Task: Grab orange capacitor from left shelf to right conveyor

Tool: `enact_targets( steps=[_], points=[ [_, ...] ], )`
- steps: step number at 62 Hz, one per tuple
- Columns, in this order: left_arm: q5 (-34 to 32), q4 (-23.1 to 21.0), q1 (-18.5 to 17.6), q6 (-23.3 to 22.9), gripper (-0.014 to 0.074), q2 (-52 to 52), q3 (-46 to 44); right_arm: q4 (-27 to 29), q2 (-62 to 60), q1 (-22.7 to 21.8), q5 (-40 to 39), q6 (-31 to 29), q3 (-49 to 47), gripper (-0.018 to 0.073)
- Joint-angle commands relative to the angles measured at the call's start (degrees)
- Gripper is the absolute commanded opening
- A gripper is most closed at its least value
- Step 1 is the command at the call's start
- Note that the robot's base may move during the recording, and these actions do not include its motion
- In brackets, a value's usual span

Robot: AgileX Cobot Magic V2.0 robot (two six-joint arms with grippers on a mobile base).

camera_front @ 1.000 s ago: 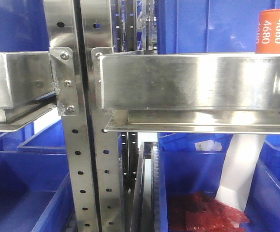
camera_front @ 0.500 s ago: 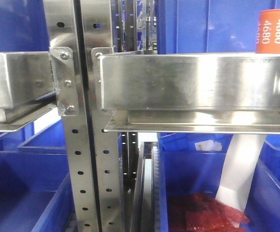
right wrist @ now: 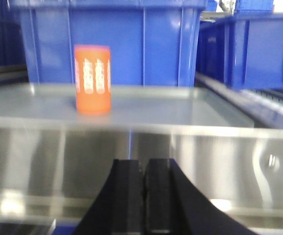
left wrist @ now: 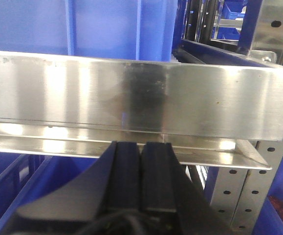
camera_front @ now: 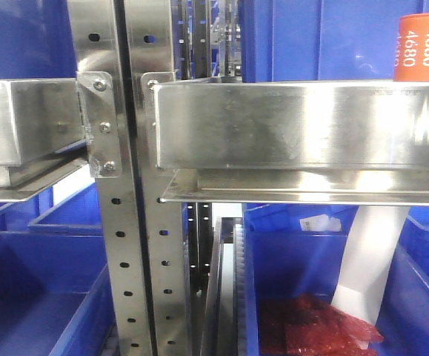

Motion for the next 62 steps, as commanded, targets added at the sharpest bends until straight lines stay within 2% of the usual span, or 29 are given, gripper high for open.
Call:
enact_targets(
  steps=[1,7,16,20,25,33,41,52,62],
  points=[
    [-4.6,-0.2,-0.1,-0.1,-0.0127,-0.7,-0.3,0.0,0.6,-0.3,-1.3,0.5,-8.0,0.0057],
    [-4.6,-0.2,-0.1,-0.1,-0.0127,-0.7,-0.3,0.0,4.0,-0.3,2.0,0.5,-15.6,0.0057],
    [-4.6,-0.2,-0.1,-0.1,-0.0127,-0.7,-0.3,0.0,12.5,-0.3,2.5,0.5,-24.3,0.0061],
    [-4.6,-0.2,-0.1,-0.1,-0.0127,-0.7,-0.3,0.0,16.7,-0.3,2.5,0.5,-27.2,0.01],
    [-4.6,-0.2,-0.1,-0.1,-0.0127,-0.7,-0.3,0.0,21.2,-0.3,2.4,0.5,-29.4,0.0224],
    [-4.6,-0.2,-0.1,-0.1,-0.0127,-0.7,-0.3,0.0,28.4,-0.3,1.5,0.5,-31.1,0.0491],
    [-4.6,-0.2,-0.1,-0.1,-0.0127,-0.7,-0.3,0.0,34.3,0.5,-0.9,0.5,-31.6,0.0638],
    [-4.6,-0.2,-0.1,-0.1,-0.0127,-0.7,-0.3,0.0,42.5,4.8,-6.8,0.5,-31.7,0.0631],
    [-4.6,-0.2,-0.1,-0.1,-0.0127,-0.7,-0.3,0.0,49.4,6.8,-11.9,0.5,-31.8,0.0631]
  ],
)
